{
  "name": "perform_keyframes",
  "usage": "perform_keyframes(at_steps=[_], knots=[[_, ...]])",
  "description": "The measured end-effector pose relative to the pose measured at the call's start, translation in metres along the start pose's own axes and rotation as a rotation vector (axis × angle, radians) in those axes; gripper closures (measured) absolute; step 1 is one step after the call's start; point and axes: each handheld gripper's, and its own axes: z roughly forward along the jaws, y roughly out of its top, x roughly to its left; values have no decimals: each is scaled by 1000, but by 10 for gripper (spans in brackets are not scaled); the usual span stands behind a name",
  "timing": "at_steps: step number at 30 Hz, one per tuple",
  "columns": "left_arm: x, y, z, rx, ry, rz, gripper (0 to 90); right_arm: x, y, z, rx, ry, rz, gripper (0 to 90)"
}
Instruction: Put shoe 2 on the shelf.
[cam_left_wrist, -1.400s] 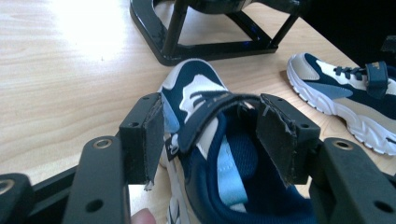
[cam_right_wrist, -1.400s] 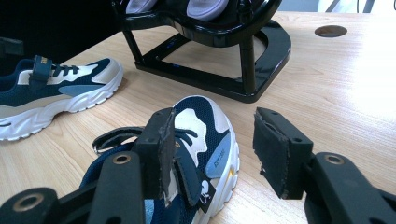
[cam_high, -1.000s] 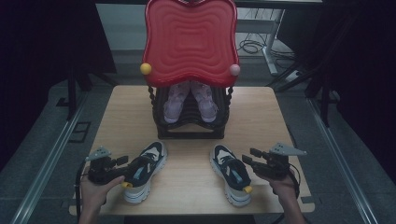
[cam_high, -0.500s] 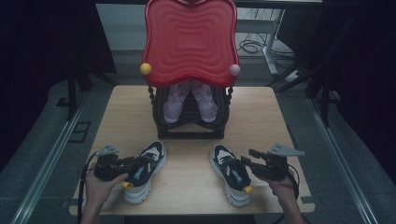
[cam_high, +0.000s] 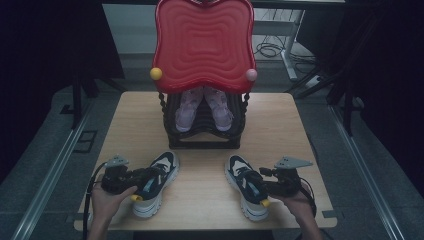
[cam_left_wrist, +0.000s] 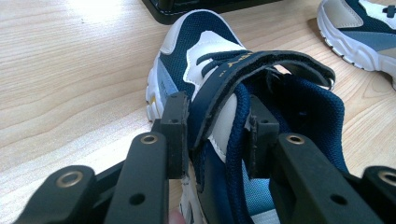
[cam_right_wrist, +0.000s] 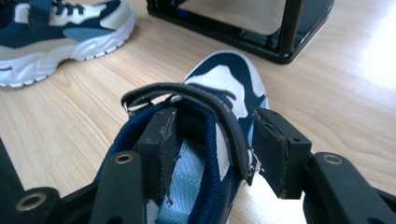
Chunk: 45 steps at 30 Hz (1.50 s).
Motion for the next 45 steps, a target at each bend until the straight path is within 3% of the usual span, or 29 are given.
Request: perform_keyframes(at_steps=[10, 16, 20, 24, 26, 29, 39, 45], knots=[[0, 0, 0, -2, 0, -1, 669, -4, 5, 21, 136, -46, 24, 588], [0, -1, 0, -6, 1, -5, 672, -5, 5, 22, 144, -48, 39, 655], [-1, -1, 0, -14, 4, -14, 678, -5, 4, 20, 122, -55, 30, 706], [-1, -1, 0, -23, 10, -19, 685, -9, 1, 15, 92, -41, 55, 723], [-1, -1, -2, -34, -7, -30, 684, -11, -1, 13, 82, -42, 66, 725], [0, -1, -7, -70, -43, -52, 687, -12, -3, 10, 69, -35, 70, 725], [3, 0, -22, -175, -85, -97, 687, -17, -8, -3, -35, -14, 83, 728], [5, -2, -26, -218, -96, -122, 686, -22, -11, -14, -112, 7, 137, 732]])
